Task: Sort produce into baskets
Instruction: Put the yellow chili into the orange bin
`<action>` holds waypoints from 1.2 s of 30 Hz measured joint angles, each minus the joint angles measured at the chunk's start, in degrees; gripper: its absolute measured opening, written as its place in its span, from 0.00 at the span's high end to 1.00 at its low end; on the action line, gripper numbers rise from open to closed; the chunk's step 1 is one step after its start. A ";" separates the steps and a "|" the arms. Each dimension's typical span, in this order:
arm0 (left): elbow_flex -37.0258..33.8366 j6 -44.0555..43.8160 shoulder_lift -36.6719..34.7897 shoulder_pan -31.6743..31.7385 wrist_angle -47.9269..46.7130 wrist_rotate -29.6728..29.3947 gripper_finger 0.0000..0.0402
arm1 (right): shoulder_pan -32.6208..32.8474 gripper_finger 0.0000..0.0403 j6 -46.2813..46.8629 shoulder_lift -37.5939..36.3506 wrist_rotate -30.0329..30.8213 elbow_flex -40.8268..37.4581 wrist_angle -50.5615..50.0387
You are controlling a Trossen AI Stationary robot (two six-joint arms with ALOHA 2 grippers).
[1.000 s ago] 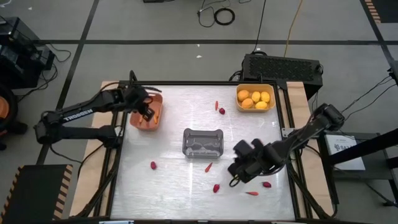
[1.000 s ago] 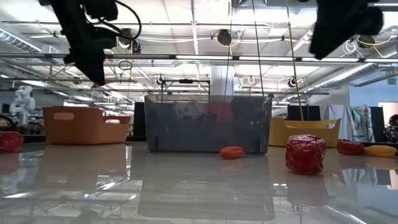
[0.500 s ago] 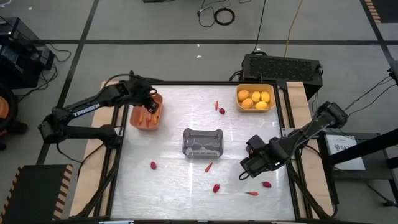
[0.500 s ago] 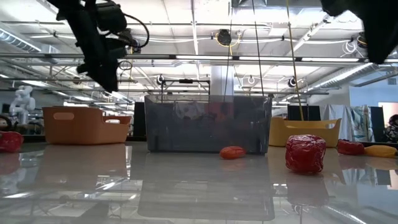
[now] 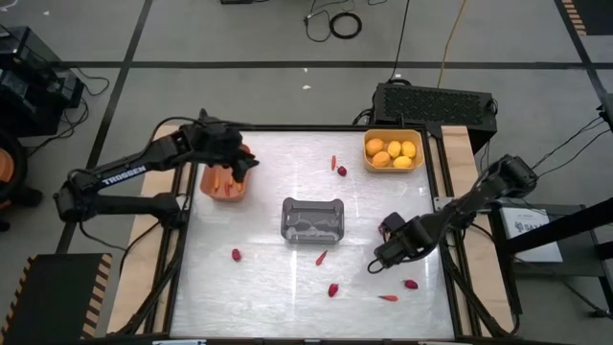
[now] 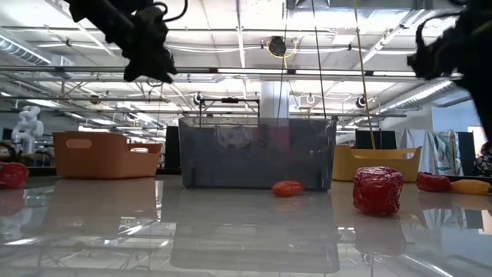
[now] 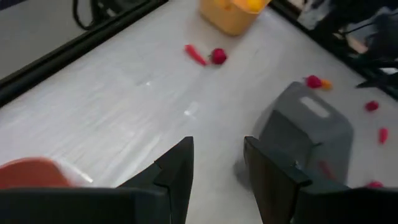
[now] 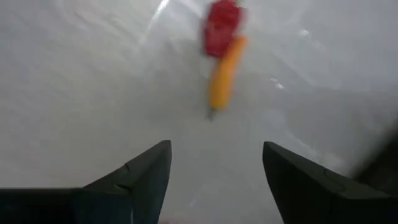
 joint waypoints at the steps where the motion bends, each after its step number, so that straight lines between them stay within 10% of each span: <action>1: 0.00 -0.80 -0.06 -0.87 0.61 -0.01 0.63 | -0.57 0.39 -1.56 0.00 -0.18 -1.51 2.88; 18: 0.00 -11.25 -0.16 -13.01 8.62 -9.09 0.63 | -5.04 0.53 -8.47 0.02 5.36 -11.77 14.81; 36: 0.00 -13.42 -0.26 -20.00 8.10 -17.27 0.63 | -4.88 0.88 -5.25 -0.12 2.22 -14.34 19.78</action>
